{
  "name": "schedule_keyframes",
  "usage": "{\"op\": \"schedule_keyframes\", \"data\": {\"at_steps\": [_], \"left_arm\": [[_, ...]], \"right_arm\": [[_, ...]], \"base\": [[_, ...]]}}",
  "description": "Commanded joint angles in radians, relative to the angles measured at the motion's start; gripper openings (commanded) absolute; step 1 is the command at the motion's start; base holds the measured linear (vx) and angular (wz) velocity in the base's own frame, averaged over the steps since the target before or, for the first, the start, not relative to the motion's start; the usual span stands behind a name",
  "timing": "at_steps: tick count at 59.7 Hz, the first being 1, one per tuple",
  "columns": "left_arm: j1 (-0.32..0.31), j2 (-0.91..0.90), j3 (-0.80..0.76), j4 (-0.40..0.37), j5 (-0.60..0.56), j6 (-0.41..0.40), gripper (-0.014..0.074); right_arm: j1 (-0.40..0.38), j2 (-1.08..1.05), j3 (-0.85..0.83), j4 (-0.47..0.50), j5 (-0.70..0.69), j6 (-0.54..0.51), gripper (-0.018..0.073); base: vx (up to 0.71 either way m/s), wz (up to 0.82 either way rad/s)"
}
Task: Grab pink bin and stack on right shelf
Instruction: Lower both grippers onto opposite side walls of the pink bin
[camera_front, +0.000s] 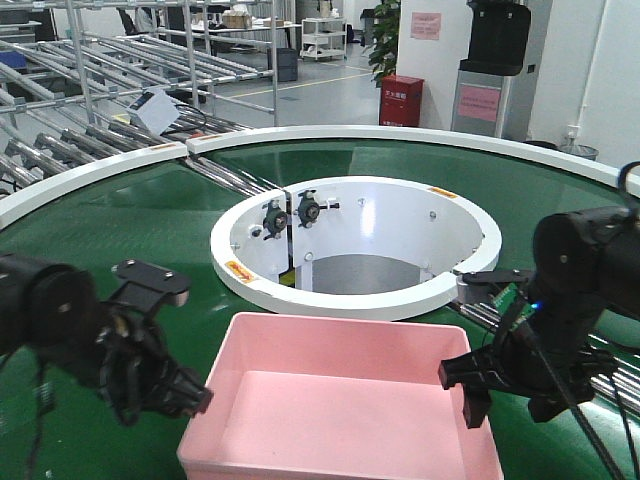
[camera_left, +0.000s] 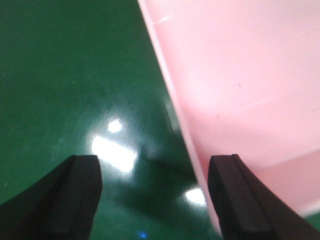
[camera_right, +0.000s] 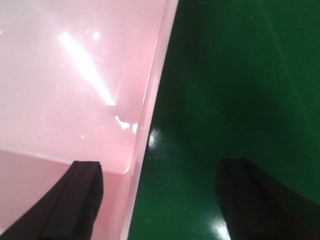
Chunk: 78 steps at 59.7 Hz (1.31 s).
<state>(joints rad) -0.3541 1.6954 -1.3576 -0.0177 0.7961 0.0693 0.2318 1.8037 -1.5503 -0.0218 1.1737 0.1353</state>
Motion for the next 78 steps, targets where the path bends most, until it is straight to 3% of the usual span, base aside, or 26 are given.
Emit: {"op": "schedule_keyframes", "data": {"at_steps": [1, 19, 30, 39, 50, 61, 70, 78], "left_arm": [[-0.021, 0.03, -0.119, -0.007, -0.003, -0.045, 0.0576], [-0.027, 0.245, -0.36, -0.003, 0.097, -0.192, 0.0576], [-0.027, 0.305, -0.413, -0.001, 0.101, -0.236, 0.0576], [-0.027, 0.323, -0.413, 0.035, 0.113, -0.277, 0.0554], [-0.027, 0.323, -0.413, 0.057, 0.121, -0.285, 0.0437], [-0.027, 0.323, -0.413, 0.056, 0.137, -0.283, 0.0251], [-0.027, 0.323, -0.413, 0.048, 0.134, -0.283, 0.0126], [-0.027, 0.323, -0.413, 0.046, 0.134, -0.283, 0.0067]], "right_arm": [[0.0, 0.001, -0.07, -0.006, -0.007, 0.024, 0.051], [0.0, 0.117, -0.123, -0.006, -0.03, 0.112, 0.051], [0.0, 0.149, -0.123, -0.01, -0.07, 0.164, 0.0498], [0.0, 0.153, -0.123, -0.016, -0.085, 0.18, 0.0428], [0.0, 0.156, -0.123, -0.025, -0.086, 0.183, 0.0295], [0.0, 0.158, -0.121, -0.024, -0.083, 0.179, 0.0161], [0.0, 0.158, -0.121, -0.017, -0.083, 0.177, 0.011], [0.0, 0.158, -0.121, 0.004, -0.082, 0.181, 0.0098]], "base": [[0.0, 0.0], [0.0, 0.0], [0.0, 0.0], [0.0, 0.0], [0.0, 0.0], [0.0, 0.0], [0.0, 0.0], [0.0, 0.0]]}}
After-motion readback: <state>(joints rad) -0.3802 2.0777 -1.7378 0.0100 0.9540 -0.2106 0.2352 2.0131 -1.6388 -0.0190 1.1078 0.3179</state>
